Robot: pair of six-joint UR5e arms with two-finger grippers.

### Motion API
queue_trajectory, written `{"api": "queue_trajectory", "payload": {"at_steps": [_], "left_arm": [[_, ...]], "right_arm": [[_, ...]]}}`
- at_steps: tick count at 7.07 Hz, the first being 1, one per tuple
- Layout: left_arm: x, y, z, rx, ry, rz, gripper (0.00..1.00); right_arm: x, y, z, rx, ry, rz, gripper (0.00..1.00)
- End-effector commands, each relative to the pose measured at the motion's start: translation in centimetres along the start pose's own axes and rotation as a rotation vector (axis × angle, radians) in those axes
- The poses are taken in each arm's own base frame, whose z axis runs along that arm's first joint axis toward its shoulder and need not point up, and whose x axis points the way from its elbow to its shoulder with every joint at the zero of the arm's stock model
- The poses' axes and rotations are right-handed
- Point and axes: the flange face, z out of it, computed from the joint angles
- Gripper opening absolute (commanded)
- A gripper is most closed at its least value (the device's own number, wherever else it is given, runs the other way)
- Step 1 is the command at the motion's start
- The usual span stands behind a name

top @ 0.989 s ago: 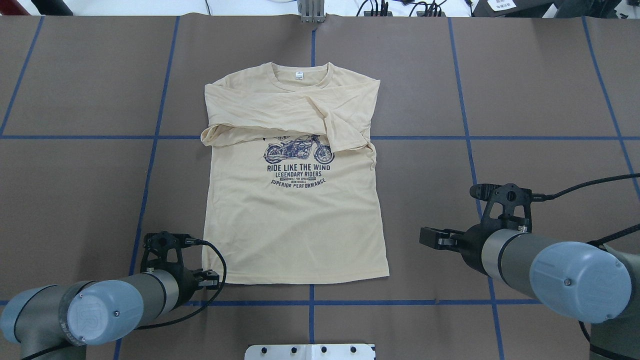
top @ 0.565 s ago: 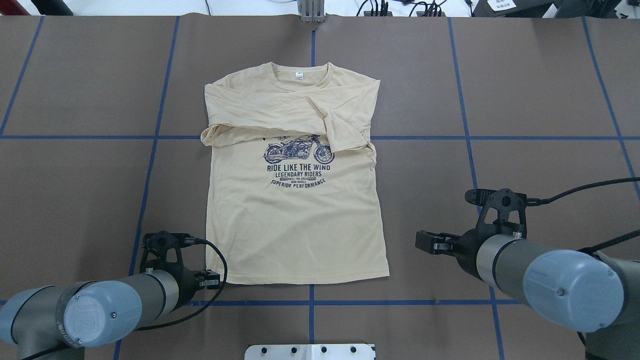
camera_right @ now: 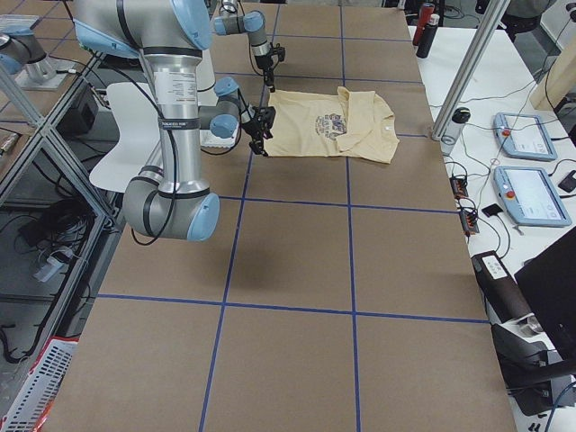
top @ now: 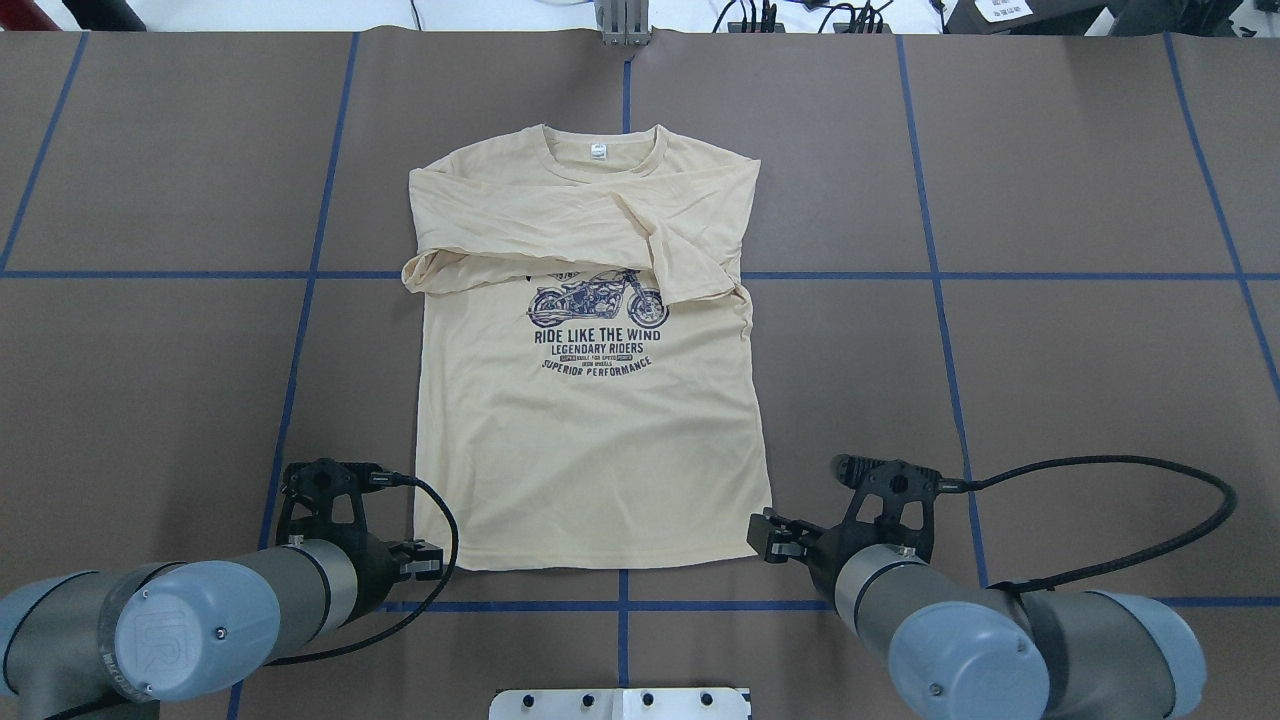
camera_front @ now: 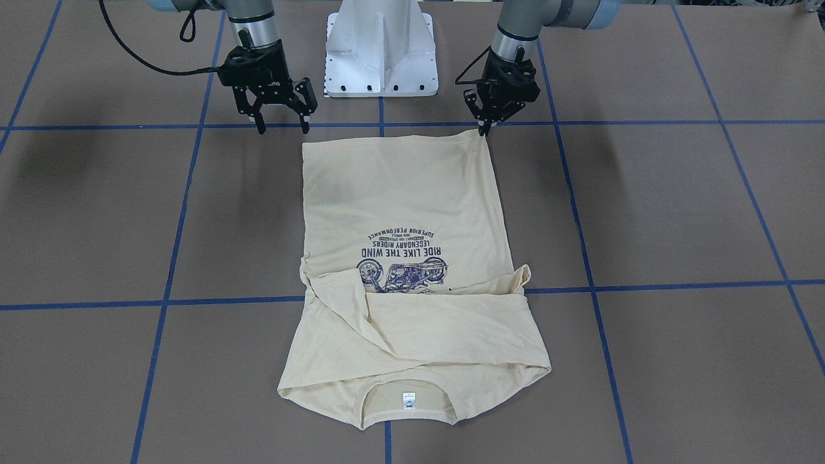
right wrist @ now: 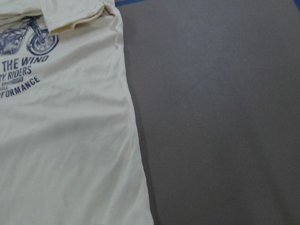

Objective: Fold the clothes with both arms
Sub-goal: 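Grasp the hem corners with both grippers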

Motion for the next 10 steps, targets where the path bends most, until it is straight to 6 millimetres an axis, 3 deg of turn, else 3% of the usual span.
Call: {"api": "queue_trajectory", "payload": {"at_steps": [1,3,5,8,10], "left_arm": [[0.1,0.0,-0.1,0.0,0.002,-0.001,0.0],[0.1,0.0,-0.1,0.0,0.002,-0.001,0.0],[0.1,0.0,-0.1,0.0,0.003,-0.001,0.0],[0.2,-0.1,-0.2,0.001,0.005,-0.001,0.0],[0.2,-0.1,-0.3,0.001,0.006,-0.001,0.0]], "right_arm": [[-0.1,2.9,2.0,0.01,0.027,-0.025,0.65],[-0.2,3.5,2.3,0.005,0.031,-0.034,0.6],[-1.4,4.0,3.2,0.01,0.031,-0.034,0.49],[-1.4,4.0,3.4,0.021,0.033,-0.037,0.47],[-1.6,4.0,3.3,0.025,0.029,-0.036,0.33]]}}
